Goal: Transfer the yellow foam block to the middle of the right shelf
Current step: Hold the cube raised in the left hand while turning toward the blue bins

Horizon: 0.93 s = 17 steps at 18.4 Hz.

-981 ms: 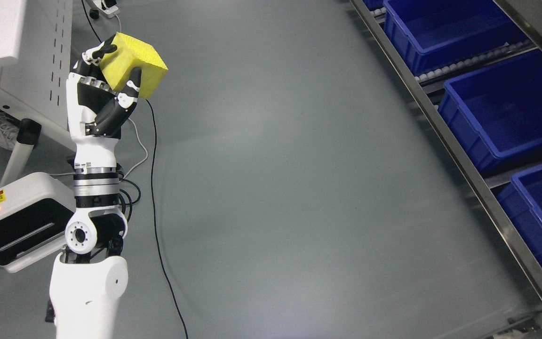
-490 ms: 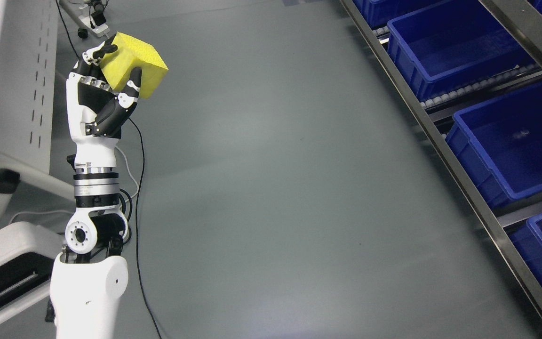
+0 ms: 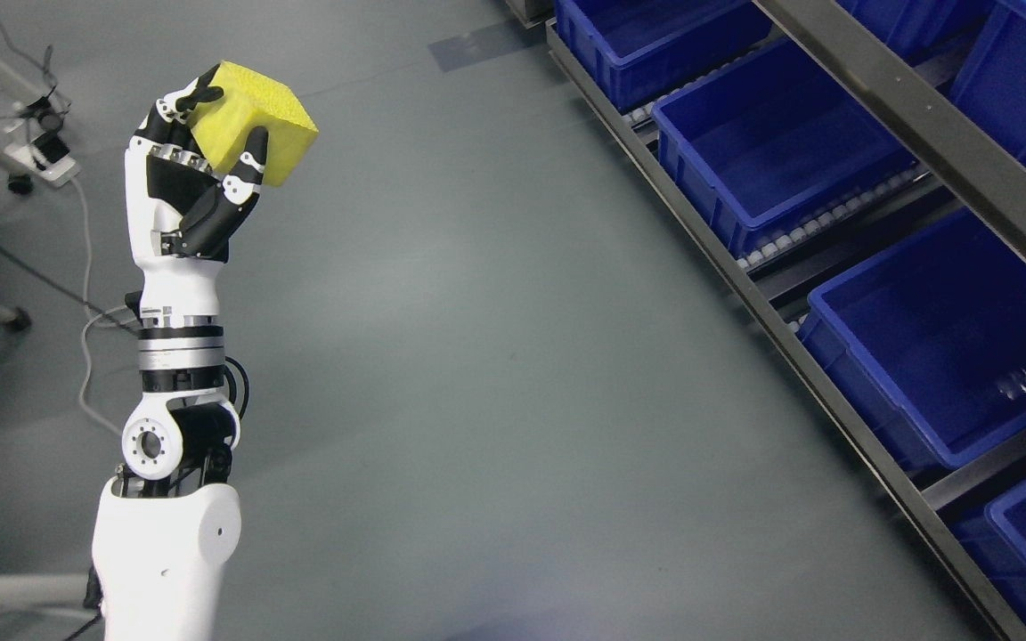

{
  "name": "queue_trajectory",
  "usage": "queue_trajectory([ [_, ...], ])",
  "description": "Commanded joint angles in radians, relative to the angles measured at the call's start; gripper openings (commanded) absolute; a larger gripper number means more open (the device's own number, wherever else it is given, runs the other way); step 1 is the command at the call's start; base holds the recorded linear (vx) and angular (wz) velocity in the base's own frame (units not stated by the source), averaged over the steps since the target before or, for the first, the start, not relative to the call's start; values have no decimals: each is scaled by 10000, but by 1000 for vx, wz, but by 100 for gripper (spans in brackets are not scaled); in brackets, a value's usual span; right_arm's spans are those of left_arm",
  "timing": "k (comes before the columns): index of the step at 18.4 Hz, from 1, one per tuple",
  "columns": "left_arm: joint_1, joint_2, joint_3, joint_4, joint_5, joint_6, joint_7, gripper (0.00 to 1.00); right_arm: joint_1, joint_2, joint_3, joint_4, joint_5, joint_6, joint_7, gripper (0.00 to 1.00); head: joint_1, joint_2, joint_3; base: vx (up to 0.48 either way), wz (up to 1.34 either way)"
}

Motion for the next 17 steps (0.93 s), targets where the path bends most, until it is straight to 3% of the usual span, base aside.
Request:
queue_trajectory([
  [1, -6, 46, 230, 2, -81, 51, -2, 10, 15, -175, 0, -175, 31, 5, 6, 100, 0, 0, 0, 633, -390],
  [11, -83, 46, 230, 2, -112, 82, -2, 10, 15, -175, 0, -175, 31, 5, 6, 100, 0, 0, 0, 562, -519],
  [17, -540, 91, 229, 2, -112, 82, -17, 10, 15, -175, 0, -175, 31, -10, 6, 100, 0, 0, 0, 321, -650],
])
